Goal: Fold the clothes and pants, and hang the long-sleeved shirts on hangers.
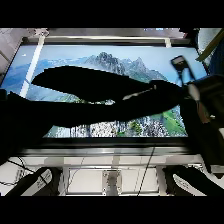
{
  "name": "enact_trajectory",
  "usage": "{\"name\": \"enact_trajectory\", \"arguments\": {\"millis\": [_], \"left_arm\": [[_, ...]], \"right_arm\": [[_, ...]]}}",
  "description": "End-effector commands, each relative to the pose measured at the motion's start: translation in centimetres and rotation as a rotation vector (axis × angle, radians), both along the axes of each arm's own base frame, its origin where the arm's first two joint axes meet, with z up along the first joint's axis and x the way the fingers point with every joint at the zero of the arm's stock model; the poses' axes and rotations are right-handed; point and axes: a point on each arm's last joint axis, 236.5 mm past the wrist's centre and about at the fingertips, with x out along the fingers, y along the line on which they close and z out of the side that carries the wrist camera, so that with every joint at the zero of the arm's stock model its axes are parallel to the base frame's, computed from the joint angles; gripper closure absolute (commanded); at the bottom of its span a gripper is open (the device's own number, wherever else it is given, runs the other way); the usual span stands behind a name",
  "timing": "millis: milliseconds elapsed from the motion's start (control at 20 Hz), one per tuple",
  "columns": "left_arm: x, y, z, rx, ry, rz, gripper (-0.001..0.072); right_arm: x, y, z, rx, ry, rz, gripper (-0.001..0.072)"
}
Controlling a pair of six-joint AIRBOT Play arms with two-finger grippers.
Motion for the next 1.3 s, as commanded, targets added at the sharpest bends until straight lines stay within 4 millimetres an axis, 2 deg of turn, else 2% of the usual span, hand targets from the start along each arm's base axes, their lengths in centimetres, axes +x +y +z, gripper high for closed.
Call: {"name": "enact_trajectory", "arguments": {"millis": [0, 100, 250, 350, 450, 600, 650, 700, 750, 900, 1000, 1100, 1150, 1200, 1250], "left_arm": [[-0.1, -1.2, -2.4, -0.073, 0.087, -0.047, 0.0702], [-1.8, -2.0, -5.4, -0.134, 0.266, -0.061, 0.0702], [-5.9, -3.5, -9.2, -0.257, 0.584, -0.025, 0.0701], [-6.0, -3.5, -10.8, -0.284, 0.655, -0.017, 0.0701], [-5.8, -3.5, -11.9, -0.294, 0.689, -0.015, 0.0701], [-3.9, -2.7, -12.4, -0.264, 0.600, 0.000, 0.0700], [-3.1, -2.5, -12.2, -0.251, 0.553, 0.013, 0.0700], [-2.7, -2.3, -12.1, -0.245, 0.526, 0.021, 0.0700], [-2.5, -2.3, -12.0, -0.241, 0.510, 0.028, 0.0700], [-2.0, -2.1, -11.5, -0.229, 0.467, 0.034, 0.0700], [-0.6, -1.7, -10.3, -0.201, 0.359, 0.044, 0.0689], [1.5, -1.5, -7.3, -0.167, 0.169, 0.030, 0.0686], [1.9, -1.8, -5.5, -0.157, 0.095, 0.016, 0.0671], [1.4, -1.7, -4.1, -0.142, 0.062, 0.018, 0.0466], [0.5, -1.7, -3.5, -0.143, 0.058, 0.032, 0.0090]], "right_arm": [[-2.9, -1.8, -1.8, 0.206, 0.047, -0.154, 0.0696], [-3.7, -2.2, -5.6, 0.281, 0.096, -0.212, 0.0696], [-6.2, -2.6, -12.2, 0.289, 0.195, -0.244, 0.0695], [-8.1, -3.8, -15.4, 0.232, 0.248, -0.269, 0.0696], [-9.2, -5.1, -17.1, 0.215, 0.257, -0.309, 0.0696], [-9.2, -7.3, -16.8, 0.250, 0.207, -0.420, 0.0694], [-9.1, -7.8, -16.5, 0.271, 0.194, -0.452, 0.0581], [-9.0, -8.1, -16.0, 0.287, 0.180, -0.473, 0.0259], [-8.6, -8.3, -15.4, 0.289, 0.162, -0.478, 0.0127], [-6.7, -9.0, -12.6, 0.280, 0.091, -0.467, 0.0138], [-5.3, -9.4, -10.2, 0.274, 0.035, -0.455, 0.0147], [-4.4, -9.7, -8.1, 0.273, -0.005, -0.452, 0.0152], [-4.1, -9.7, -7.4, 0.274, -0.016, -0.452, 0.0152], [-4.0, -9.7, -6.9, 0.280, -0.022, -0.453, 0.0153], [-3.9, -9.2, -6.8, 0.300, -0.025, -0.452, 0.0152]]}}
